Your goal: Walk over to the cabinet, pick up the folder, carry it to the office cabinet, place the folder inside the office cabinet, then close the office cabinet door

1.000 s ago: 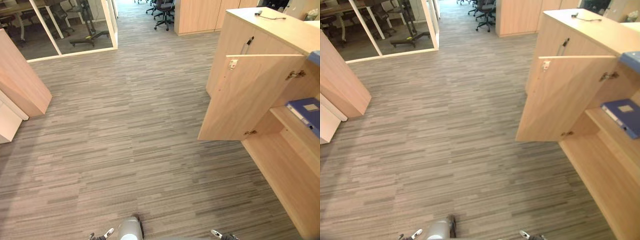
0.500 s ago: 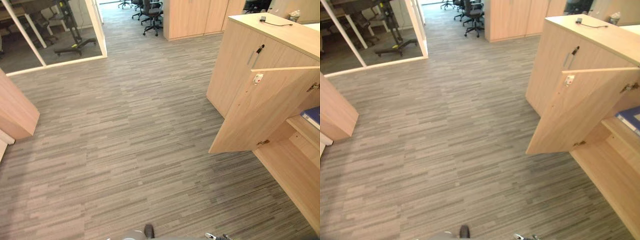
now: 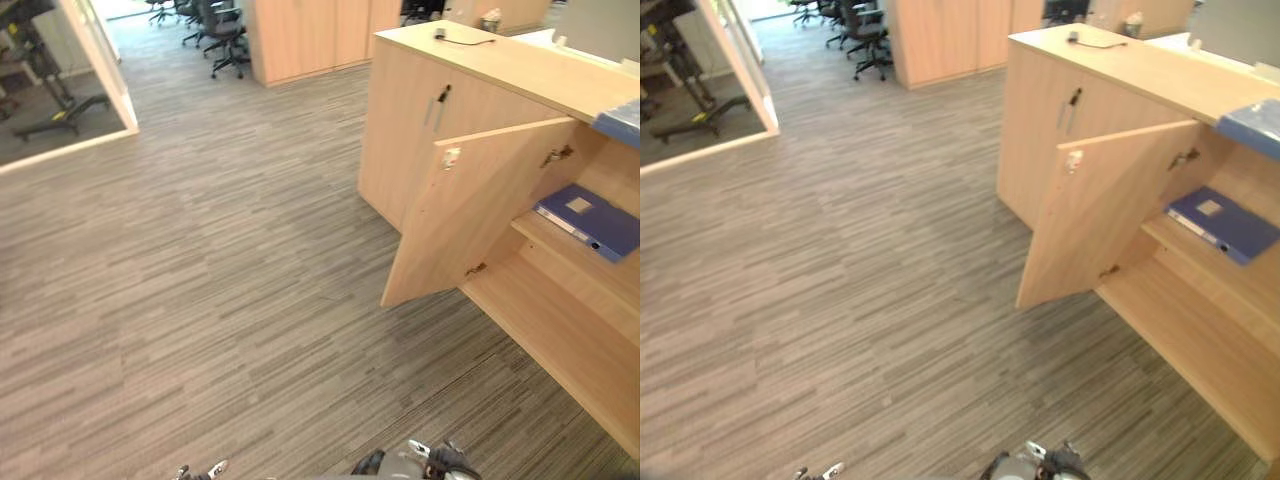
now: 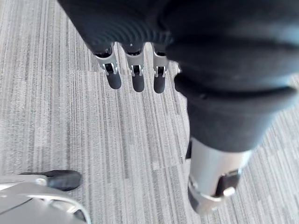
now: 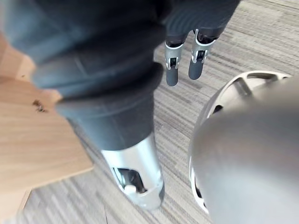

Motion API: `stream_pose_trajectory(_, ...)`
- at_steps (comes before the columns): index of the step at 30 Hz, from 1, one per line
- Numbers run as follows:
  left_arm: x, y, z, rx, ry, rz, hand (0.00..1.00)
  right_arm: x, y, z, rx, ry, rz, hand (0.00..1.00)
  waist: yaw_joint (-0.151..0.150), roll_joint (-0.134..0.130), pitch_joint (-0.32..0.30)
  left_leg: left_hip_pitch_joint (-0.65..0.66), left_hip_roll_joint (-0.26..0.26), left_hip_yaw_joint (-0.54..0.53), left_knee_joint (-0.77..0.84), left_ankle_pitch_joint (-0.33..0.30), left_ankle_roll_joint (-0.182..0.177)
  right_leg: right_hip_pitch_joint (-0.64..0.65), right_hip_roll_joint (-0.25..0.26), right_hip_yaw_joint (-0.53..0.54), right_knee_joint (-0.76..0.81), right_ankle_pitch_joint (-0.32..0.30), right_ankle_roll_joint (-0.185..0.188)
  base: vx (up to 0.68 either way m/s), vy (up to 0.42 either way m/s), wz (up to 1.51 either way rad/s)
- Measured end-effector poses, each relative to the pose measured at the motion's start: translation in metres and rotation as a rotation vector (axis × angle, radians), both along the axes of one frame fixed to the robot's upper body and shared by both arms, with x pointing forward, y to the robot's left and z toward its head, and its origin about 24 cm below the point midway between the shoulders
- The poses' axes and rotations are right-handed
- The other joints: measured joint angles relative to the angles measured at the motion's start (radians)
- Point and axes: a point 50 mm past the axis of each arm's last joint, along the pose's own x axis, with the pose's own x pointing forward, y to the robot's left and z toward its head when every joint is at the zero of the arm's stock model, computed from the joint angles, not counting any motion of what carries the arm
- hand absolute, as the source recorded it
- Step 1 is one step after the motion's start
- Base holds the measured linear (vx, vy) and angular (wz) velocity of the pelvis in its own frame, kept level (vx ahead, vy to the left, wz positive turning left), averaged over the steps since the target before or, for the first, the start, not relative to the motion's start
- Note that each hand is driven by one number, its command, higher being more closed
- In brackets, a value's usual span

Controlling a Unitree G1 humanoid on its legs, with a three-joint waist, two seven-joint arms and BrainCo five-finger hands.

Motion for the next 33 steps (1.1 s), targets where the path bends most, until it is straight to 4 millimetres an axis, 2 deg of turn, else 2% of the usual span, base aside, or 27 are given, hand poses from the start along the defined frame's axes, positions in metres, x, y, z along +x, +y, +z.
stream_pose_trajectory(2,0.016,-0.004,0.003,-0.003,-0.052,-0.012,0.0,-0.004,-0.004,0.0,-0.007,0.006,-0.025,0.0,-0.001,0.001,0.001,-0.007,0.023,0.025,-0.002,-0.004,-0.016,-0.009,0.036,0.005,-0.012,-0.02,0.0,0.15,-0.196,-0.2)
stream_pose_trajectory(4,0.021,-0.006,0.005,-0.007,-0.071,-0.013,0.0,-0.01,-0.005,0.0,-0.012,0.015,-0.034,0.0,0.006,0.001,-0.002,0.01,0.045,0.05,-0.002,-0.018,-0.037,0.0,0.065,0.012,-0.019,-0.037,-0.001,0.13,-0.139,-0.35)
stream_pose_trajectory(6,0.023,-0.012,0.004,-0.022,-0.077,-0.012,0.0,-0.014,-0.005,0.0,-0.013,0.017,-0.046,0.0,-0.002,0.003,-0.007,0.026,0.069,0.065,0.009,-0.031,-0.049,0.02,0.105,0.025,-0.048,-0.044,0.002,0.17,-0.135,-0.29)
stream_pose_trajectory(7,0.026,-0.015,0.004,-0.031,-0.083,-0.016,0.0,-0.015,-0.003,-0.001,-0.008,0.016,-0.056,0.0,-0.007,0.007,-0.014,0.014,0.099,0.083,0.079,-0.055,-0.074,0.037,0.134,0.031,-0.082,-0.045,0.003,0.18,-0.193,-0.23)
stream_pose_trajectory(8,0.03,-0.016,0.005,-0.033,-0.092,-0.029,0.0,-0.017,-0.001,-0.001,-0.006,0.017,-0.055,0.0,-0.015,-0.004,-0.021,-0.038,0.146,0.096,0.245,-0.102,-0.096,0.059,0.164,0.044,-0.125,-0.042,0.008,0.23,-0.273,-0.41)
stream_pose_trajectory(9,0.032,-0.013,0.006,-0.024,-0.096,-0.03,0.0,-0.017,0.002,-0.002,0.0,0.019,-0.04,0.0,-0.009,-0.013,-0.021,-0.095,0.197,0.097,0.433,-0.124,-0.105,0.088,0.19,0.067,-0.161,-0.031,0.003,0.19,-0.25,-0.52)
stream_pose_trajectory(10,0.033,-0.011,0.007,-0.02,-0.106,-0.017,0.0,-0.016,0.004,-0.002,0.002,0.017,-0.028,0.0,-0.005,-0.013,-0.02,-0.135,0.236,0.09,0.571,-0.123,-0.105,0.108,0.209,0.087,-0.182,-0.025,-0.002,0.2,-0.156,-1.11)
stream_pose_trajectory(11,0.031,-0.009,0.009,-0.013,-0.118,0.007,0.0,-0.013,0.003,-0.001,-0.009,0.014,0.008,0.0,0.013,0.0,-0.021,-0.236,0.324,0.043,0.88,-0.078,-0.103,0.155,0.257,0.155,-0.211,-0.023,-0.006,0.23,0.005,-1.21)
stream_pose_trajectory(13,0.031,-0.009,0.01,-0.012,-0.133,0.021,0.0,-0.005,0.006,0.0,-0.009,0.003,0.047,0.0,0.028,0.014,-0.025,-0.313,0.363,-0.006,1.086,-0.082,-0.096,0.178,0.284,0.229,-0.221,-0.03,-0.016,0.24,0.115,-1.5)
stream_pose_trajectory(14,0.033,-0.008,0.011,-0.009,-0.146,0.026,0.0,-0.002,0.012,0.0,-0.003,0.0,0.073,0.0,0.041,0.011,-0.023,-0.354,0.366,-0.012,1.139,-0.089,-0.084,0.195,0.288,0.293,-0.229,-0.037,-0.027,0.23,0.166,-1.71)
stream_pose_trajectory(15,0.034,-0.009,0.012,-0.011,-0.158,0.034,0.0,0.0,0.015,0.0,-0.002,-0.001,0.087,0.0,0.05,0.011,-0.023,-0.393,0.355,-0.023,1.125,-0.102,-0.064,0.209,0.284,0.346,-0.243,-0.036,-0.027,0.23,0.171,-1.46)
stream_pose_trajectory(17,0.036,-0.007,0.014,-0.004,-0.174,0.044,0.0,0.004,0.018,0.0,-0.005,-0.004,0.117,0.0,0.055,0.009,-0.021,-0.44,0.32,-0.065,1.053,-0.117,-0.045,0.227,0.276,0.409,-0.26,-0.03,-0.016,0.24,0.193,-1.1)
stream_pose_trajectory(18,0.037,-0.006,0.015,0.003,-0.181,0.05,0.0,0.01,0.019,0.001,-0.01,-0.014,0.136,0.0,0.061,0.008,-0.021,-0.465,0.269,-0.136,0.948,-0.134,-0.044,0.244,0.265,0.452,-0.274,-0.012,0.01,0.31,0.271,-1.33)
stream_pose_trajectory(19,0.039,-0.005,0.015,0.007,-0.188,0.053,0.0,0.019,0.022,0.003,-0.012,-0.031,0.162,0.0,0.076,0.003,-0.017,-0.463,0.203,-0.216,0.79,-0.145,-0.059,0.246,0.243,0.5,-0.271,-0.011,0.014,0.28,0.258,-1.2)
stream_pose_trajectory(20,0.039,-0.005,0.016,0.008,-0.189,0.051,0.0,0.023,0.024,0.004,-0.016,-0.039,0.18,0.0,0.078,0.001,-0.017,-0.458,0.161,-0.273,0.685,-0.142,-0.063,0.247,0.231,0.517,-0.268,-0.01,0.019,0.3,0.31,-1.1)
stream_pose_trajectory(21,0.04,-0.008,0.015,0.005,-0.189,0.041,0.0,0.031,0.025,0.006,-0.035,-0.051,0.232,0.0,0.079,0.001,-0.018,-0.441,0.091,-0.391,0.487,-0.108,-0.07,0.245,0.206,0.531,-0.264,-0.013,0.054,0.31,0.373,-0.92)
stream_pose_trajectory(22,0.042,-0.012,0.015,-0.002,-0.191,0.03,0.0,0.035,0.026,0.007,-0.05,-0.054,0.276,0.0,0.087,0.015,-0.021,-0.416,0.062,-0.447,0.386,0.033,-0.09,0.247,0.194,0.556,-0.265,-0.023,0.101,0.32,0.364,-0.72)
stream_pose_trajectory(24,0.051,-0.01,0.018,0.022,-0.207,-0.015,0.0,0.037,0.034,0.007,-0.049,-0.052,0.327,0.0,0.087,-0.032,-0.013,-0.388,0.015,-0.422,0.364,0.03,-0.072,0.257,0.139,0.559,-0.281,0.0,0.132,0.29,0.304,-0.34)
stream_pose_trajectory(25,0.052,-0.011,0.018,0.021,-0.204,-0.028,0.0,0.038,0.034,0.007,-0.053,-0.054,0.333,0.0,0.089,-0.037,-0.015,-0.377,0.003,-0.395,0.361,0.018,-0.053,0.259,0.116,0.565,-0.285,0.017,0.131,0.26,0.285,-0.35)
stream_pose_trajectory(27,0.049,-0.009,0.017,0.025,-0.191,-0.021,0.0,0.043,0.035,0.009,-0.054,-0.071,0.331,0.0,0.098,-0.039,-0.019,-0.329,-0.011,-0.34,0.321,0.017,-0.044,0.262,0.086,0.582,-0.292,0.049,0.137,0.2,0.273,-0.66)
stream_pose_trajectory(30,0.042,-0.003,0.014,0.038,-0.156,-0.028,0.0,0.041,0.035,0.008,-0.04,-0.078,0.289,0.0,0.097,-0.037,-0.031,-0.274,-0.02,-0.291,0.266,0.022,-0.02,0.264,0.068,0.625,-0.324,0.088,0.136,0.13,0.16,-0.74)
stream_pose_trajectory(33,0.039,0.002,0.013,0.047,-0.132,-0.05,0.0,0.016,0.028,0.0,-0.01,-0.011,0.197,0.0,0.076,-0.039,-0.034,-0.244,-0.02,-0.272,0.223,0.025,-0.013,0.261,0.064,0.632,-0.338,0.107,0.147,0.06,0.029,-0.41)
